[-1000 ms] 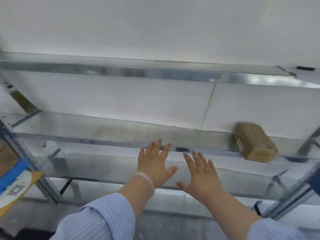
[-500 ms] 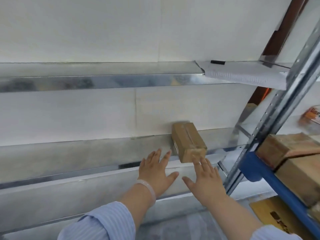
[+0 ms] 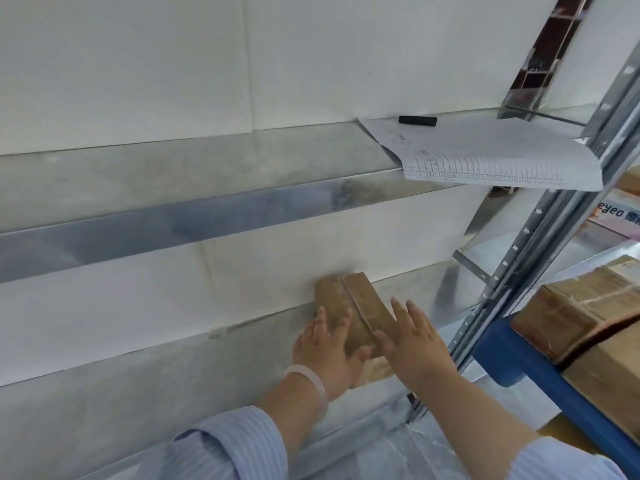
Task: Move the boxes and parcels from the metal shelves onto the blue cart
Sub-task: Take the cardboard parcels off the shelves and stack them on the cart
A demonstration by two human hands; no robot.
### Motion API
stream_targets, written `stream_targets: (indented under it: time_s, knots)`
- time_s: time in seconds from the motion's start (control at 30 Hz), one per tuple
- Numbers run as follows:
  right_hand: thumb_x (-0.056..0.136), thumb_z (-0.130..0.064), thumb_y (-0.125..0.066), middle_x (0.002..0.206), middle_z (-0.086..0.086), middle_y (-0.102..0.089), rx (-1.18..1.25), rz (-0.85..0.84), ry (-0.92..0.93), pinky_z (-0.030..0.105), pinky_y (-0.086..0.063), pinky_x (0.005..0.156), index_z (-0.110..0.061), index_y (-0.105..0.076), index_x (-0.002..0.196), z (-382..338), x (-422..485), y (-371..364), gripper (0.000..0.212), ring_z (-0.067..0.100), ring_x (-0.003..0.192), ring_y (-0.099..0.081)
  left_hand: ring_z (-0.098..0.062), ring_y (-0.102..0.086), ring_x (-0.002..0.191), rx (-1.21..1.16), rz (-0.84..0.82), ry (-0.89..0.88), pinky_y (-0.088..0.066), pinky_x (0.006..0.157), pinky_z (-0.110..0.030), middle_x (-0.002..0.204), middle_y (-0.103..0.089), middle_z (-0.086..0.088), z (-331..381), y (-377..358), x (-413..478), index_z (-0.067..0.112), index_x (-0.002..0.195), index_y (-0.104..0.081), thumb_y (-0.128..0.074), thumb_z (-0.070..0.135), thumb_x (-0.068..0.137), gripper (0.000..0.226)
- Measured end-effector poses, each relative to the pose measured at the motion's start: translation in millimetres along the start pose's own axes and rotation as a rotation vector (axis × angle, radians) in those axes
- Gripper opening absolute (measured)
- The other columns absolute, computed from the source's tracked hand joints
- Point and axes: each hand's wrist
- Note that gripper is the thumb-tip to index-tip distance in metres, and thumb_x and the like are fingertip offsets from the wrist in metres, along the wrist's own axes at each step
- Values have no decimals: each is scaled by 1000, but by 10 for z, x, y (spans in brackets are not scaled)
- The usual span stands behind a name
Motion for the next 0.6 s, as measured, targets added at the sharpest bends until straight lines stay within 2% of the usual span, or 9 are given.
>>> stream_targets:
  time_s: [0.13, 0.23, 0.37, 0.47, 0.6]
  knots:
    - [94, -59, -36, 162, -4, 0, 5, -52, 3, 41, -10, 119, -37, -1, 153, 25, 246, -17, 71, 18, 148, -3, -31, 2, 147, -100, -57, 61, -9, 116, -45, 161, 12, -7, 60, 1, 336, 46, 148, 8, -29, 73, 86, 76]
    - [94, -58, -39, 161, -4, -11, 65, -111, -5, 43, -20, 117, -39, -5, 152, 83, 414, -45, 70, 21, 145, -17, -32, -6, 146, -185, -73, 109, -17, 116, -47, 161, 10, -5, 47, -119, 441, 50, 146, 10, -36, 72, 86, 79]
    - [95, -51, -47, 146, 2, -40, 300, -229, 4, 35, -41, 102, -41, -9, 151, 162, 506, -153, 68, 19, 119, -48, -26, -30, 139, -523, -24, 105, -33, 112, -40, 159, -5, 2, 8, -250, 485, 59, 142, 2, -51, 63, 85, 79]
    - [94, -49, -49, 138, 0, -49, 373, -224, 47, 30, -45, 93, -45, -11, 150, 195, 500, -213, 68, 11, 103, -49, -23, -30, 139, -650, 48, 124, -36, 111, -38, 159, -6, 4, 28, -335, 455, 59, 143, -2, -57, 52, 87, 78]
    - [94, -48, -49, 137, -2, -50, 362, -260, 153, 26, -43, 86, -47, -11, 149, 165, 542, -185, 67, 12, 103, -51, -21, -34, 135, -769, 152, 200, -41, 107, -37, 156, -10, 2, 66, -352, 332, 53, 145, -8, -61, 38, 89, 79]
Point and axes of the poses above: each hand's wrist, its own x-axis towards the middle knuckle, its own y-axis out of the back of the hand, z = x × y
